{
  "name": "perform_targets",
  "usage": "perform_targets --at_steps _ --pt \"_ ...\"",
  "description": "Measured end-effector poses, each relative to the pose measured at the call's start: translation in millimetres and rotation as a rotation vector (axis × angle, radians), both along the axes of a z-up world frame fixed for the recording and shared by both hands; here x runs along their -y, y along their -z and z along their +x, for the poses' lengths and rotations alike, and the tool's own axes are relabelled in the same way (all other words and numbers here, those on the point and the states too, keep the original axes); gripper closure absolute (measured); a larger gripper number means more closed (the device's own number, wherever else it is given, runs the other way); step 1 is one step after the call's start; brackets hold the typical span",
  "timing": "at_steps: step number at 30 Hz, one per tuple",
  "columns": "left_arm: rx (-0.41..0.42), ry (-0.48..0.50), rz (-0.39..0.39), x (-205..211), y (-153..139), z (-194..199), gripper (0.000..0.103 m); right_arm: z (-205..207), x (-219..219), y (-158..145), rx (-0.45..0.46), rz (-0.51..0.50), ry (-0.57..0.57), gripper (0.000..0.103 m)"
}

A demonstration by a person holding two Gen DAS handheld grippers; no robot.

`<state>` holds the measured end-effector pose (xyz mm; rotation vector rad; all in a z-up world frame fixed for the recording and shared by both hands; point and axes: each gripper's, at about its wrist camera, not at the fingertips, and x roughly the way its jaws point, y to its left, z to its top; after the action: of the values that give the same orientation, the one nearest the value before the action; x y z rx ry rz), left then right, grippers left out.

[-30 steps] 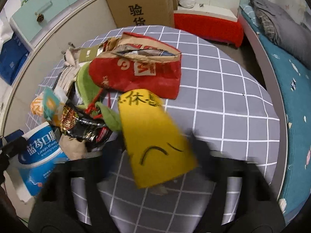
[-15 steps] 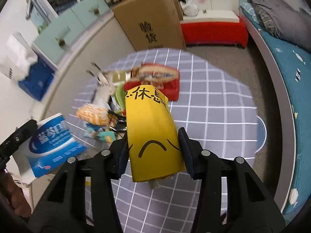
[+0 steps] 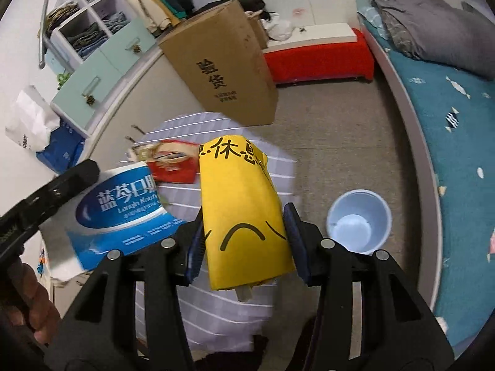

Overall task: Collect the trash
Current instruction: 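Carry the yellow wrapper to the blue bucket and open the right gripper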

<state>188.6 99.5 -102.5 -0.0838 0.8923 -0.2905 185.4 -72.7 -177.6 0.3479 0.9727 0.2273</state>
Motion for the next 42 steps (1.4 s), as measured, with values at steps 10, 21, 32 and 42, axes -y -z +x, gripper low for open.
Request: perform_targets --at_steps 10,21,32,42 --pt "-0.057 0.098 0.025 120 29 43 0.08 10 108 16 -0.041 0.012 0.114 0.055" --pt "-0.076 0.155 0.097 180 51 86 0.08 43 152 34 -0.044 0.057 0.153 0.023" --pt "-0.09 0.221 0.132 217 65 108 0.08 42 175 22 -0.007 -0.021 0.234 0.02" --pt "-0.091 0.252 0.127 238 74 117 0.078 37 191 17 0.012 -0.045 0.287 0.02"
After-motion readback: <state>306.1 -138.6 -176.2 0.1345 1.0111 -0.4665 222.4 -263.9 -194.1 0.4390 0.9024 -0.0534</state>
